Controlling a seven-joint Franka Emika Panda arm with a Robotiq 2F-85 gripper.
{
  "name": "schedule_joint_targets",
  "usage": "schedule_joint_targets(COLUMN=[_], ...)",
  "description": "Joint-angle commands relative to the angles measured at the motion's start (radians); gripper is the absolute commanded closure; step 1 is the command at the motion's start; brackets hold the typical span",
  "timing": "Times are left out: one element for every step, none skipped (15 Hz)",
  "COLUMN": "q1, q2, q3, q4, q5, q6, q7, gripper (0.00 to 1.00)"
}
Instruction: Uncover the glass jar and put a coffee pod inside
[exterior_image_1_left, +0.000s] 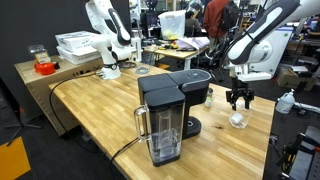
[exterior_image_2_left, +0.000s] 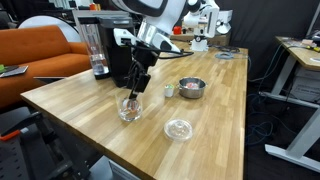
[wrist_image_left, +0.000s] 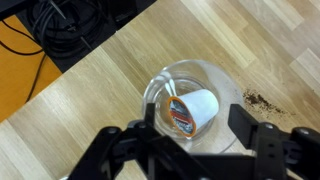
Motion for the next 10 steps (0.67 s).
schedule_joint_targets(q1=[-0.014, -0.015, -0.015, -0.015, -0.016, -0.017, -0.017, -0.017, -0.017, -0.017], q2=[0.033, 0.034, 0.038, 0.044, 0.048, 0.05, 0.051, 0.051, 0.05, 0.046], q3=[0.014, 0.017, 0.018, 0.02, 0.022, 0.023, 0.023, 0.023, 0.023, 0.022], q4=[0.051, 0.057, 0.064, 0.07, 0.073, 0.074, 0.074, 0.073, 0.072, 0.069], q5=[0.012, 0.015, 0.015, 0.013, 0.014, 0.014, 0.014, 0.014, 0.012, 0.011], q6=[-0.033, -0.036, -0.039, -0.042, -0.044, -0.044, -0.046, -0.047, -0.048, -0.048], q7=[-0.02, -0.023, -0.025, -0.026, -0.028, -0.03, -0.032, -0.034, -0.035, -0.037], gripper=[0.5, 0.56, 0.64, 0.7, 0.78, 0.84, 0.92, 0.98, 1.0, 1.0])
